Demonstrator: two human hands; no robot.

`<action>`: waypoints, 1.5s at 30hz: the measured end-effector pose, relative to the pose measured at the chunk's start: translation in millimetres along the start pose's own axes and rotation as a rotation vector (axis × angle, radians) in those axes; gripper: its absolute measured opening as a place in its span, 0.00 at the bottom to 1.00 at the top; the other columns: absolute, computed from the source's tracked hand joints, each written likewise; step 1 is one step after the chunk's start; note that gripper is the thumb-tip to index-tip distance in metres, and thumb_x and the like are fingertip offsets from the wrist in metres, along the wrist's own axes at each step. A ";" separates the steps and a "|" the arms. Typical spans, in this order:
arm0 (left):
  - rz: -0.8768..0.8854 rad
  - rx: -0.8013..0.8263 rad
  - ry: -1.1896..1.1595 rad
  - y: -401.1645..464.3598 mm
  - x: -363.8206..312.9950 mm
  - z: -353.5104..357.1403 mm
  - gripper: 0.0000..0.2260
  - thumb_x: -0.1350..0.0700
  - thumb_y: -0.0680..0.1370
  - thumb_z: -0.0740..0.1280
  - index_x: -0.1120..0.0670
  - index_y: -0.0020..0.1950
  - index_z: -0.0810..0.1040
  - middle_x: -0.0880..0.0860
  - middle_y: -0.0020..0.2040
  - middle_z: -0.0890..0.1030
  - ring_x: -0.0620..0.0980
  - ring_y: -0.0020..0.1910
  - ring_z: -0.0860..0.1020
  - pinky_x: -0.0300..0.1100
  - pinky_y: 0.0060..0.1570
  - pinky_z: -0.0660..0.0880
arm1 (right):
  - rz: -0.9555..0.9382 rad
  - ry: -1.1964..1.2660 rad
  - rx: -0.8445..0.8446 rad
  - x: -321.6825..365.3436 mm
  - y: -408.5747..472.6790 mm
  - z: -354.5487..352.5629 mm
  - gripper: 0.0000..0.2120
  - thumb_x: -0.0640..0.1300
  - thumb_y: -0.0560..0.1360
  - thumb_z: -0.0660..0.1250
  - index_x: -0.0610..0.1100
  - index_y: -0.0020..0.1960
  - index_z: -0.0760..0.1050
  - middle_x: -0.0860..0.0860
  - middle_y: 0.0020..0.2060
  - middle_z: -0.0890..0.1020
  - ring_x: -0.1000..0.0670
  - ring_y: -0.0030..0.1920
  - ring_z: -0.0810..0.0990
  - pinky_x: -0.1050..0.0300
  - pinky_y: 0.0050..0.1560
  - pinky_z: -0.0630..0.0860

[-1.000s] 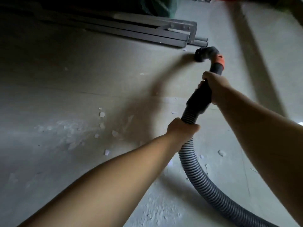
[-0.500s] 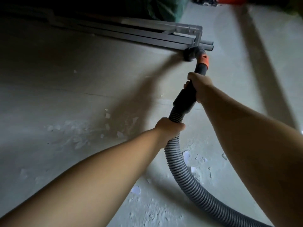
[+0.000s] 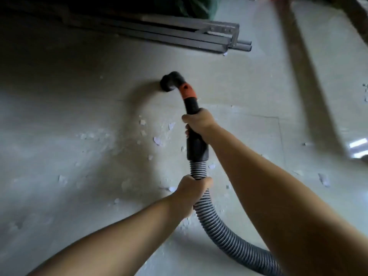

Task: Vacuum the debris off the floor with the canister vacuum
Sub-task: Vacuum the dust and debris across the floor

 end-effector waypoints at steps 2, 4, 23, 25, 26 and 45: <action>-0.008 0.095 0.095 -8.3 -2.4 10.6 0.10 0.54 0.67 0.68 0.58 0.41 0.71 0.55 0.36 0.74 0.55 0.36 0.75 0.46 0.40 0.73 | 0.043 0.153 -0.190 -16.0 -13.2 -43.2 0.08 0.34 0.72 0.65 0.41 0.38 0.66 0.45 0.27 0.72 0.50 0.19 0.71 0.59 0.24 0.71; -0.001 0.149 0.131 -12.6 -6.6 21.5 0.10 0.54 0.65 0.69 0.57 0.41 0.71 0.55 0.37 0.74 0.55 0.38 0.74 0.46 0.41 0.72 | 0.079 0.283 -0.368 -31.3 -24.8 -84.3 0.10 0.34 0.73 0.64 0.41 0.37 0.64 0.46 0.28 0.71 0.53 0.17 0.71 0.59 0.24 0.72; -0.019 0.269 0.251 -88.1 72.8 29.2 0.05 0.57 0.71 0.67 0.56 0.40 0.73 0.56 0.38 0.77 0.54 0.37 0.76 0.44 0.40 0.73 | 0.155 0.279 -0.531 -93.6 -139.2 -98.0 0.07 0.36 0.71 0.65 0.41 0.45 0.67 0.47 0.30 0.74 0.53 0.19 0.73 0.61 0.25 0.72; -0.015 0.290 0.272 -87.9 70.0 41.8 0.04 0.57 0.72 0.66 0.56 0.42 0.73 0.56 0.40 0.77 0.55 0.39 0.76 0.45 0.40 0.73 | 0.212 0.326 -0.661 -107.8 -153.0 -128.1 0.08 0.38 0.72 0.66 0.42 0.43 0.66 0.48 0.31 0.75 0.53 0.23 0.75 0.57 0.31 0.75; -0.024 0.287 0.265 -88.4 70.8 44.2 0.04 0.57 0.72 0.66 0.57 0.42 0.73 0.55 0.39 0.78 0.55 0.38 0.77 0.45 0.40 0.73 | 0.230 0.308 -0.676 -108.2 -156.3 -130.1 0.08 0.39 0.72 0.66 0.42 0.44 0.66 0.48 0.31 0.75 0.52 0.25 0.76 0.56 0.33 0.76; 0.078 0.231 0.238 -68.4 50.5 23.2 0.04 0.57 0.72 0.67 0.54 0.39 0.72 0.52 0.35 0.75 0.51 0.34 0.74 0.39 0.35 0.70 | 0.126 0.346 -0.604 -82.1 -122.2 -101.5 0.09 0.35 0.72 0.64 0.42 0.39 0.64 0.47 0.29 0.73 0.54 0.19 0.73 0.58 0.27 0.73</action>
Point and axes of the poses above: each hand's wrist, its own y-axis towards the middle knuckle, its own z-axis out of the palm, x = y × z, the point moved 6 cm from there along y, towards the middle knuckle
